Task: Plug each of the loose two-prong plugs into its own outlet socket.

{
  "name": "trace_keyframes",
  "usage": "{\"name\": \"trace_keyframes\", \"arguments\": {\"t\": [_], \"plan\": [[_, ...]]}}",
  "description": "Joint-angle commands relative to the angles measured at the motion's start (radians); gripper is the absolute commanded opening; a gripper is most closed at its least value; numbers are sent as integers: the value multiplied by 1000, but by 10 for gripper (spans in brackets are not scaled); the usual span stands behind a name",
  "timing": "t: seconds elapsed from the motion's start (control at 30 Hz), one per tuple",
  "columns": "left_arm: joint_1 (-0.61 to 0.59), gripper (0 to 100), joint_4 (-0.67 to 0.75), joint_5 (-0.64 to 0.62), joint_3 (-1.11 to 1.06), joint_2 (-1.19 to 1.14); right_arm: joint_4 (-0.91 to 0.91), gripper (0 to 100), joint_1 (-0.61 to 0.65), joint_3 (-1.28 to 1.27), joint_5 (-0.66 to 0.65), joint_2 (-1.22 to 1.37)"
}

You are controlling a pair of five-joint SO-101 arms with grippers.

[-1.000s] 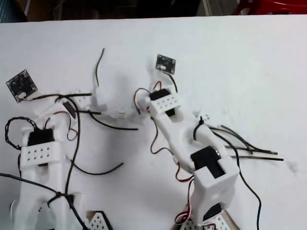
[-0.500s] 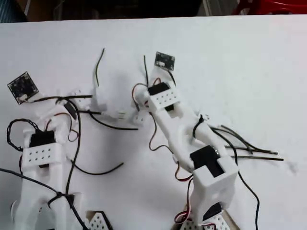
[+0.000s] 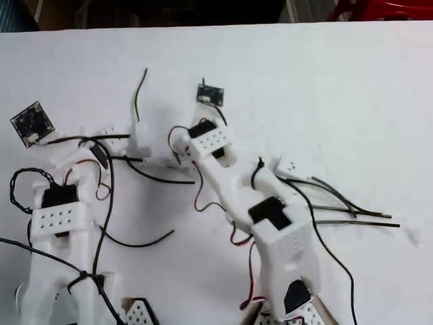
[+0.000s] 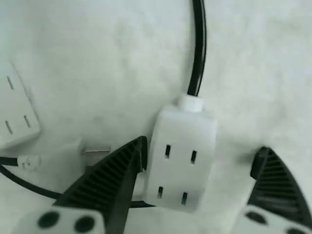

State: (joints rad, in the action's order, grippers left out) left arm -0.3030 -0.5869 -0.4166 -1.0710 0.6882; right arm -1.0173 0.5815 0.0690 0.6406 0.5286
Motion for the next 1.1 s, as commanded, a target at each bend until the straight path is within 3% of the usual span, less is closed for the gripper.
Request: {"name": "trace_keyframes", "arguments": {"t": [0.0, 0.1, 0.2, 0.47, 0.87, 1.07], "plan": [[-7, 24, 21, -6, 6, 4, -107, 314, -28, 124, -5, 47], [-7, 24, 21, -6, 6, 4, -208, 220, -50, 221, -21, 88], [-7, 24, 21, -6, 6, 4, -269, 109, -56, 288, -160, 116], [-7, 24, 21, -5, 6, 4, -335, 116, -50, 334, -500, 116], [-8, 24, 21, -5, 6, 4, -377, 116, 31, 342, -1359, 117], [-10, 24, 21, -3, 6, 4, -378, 119, 47, 333, -1498, 127]]}}
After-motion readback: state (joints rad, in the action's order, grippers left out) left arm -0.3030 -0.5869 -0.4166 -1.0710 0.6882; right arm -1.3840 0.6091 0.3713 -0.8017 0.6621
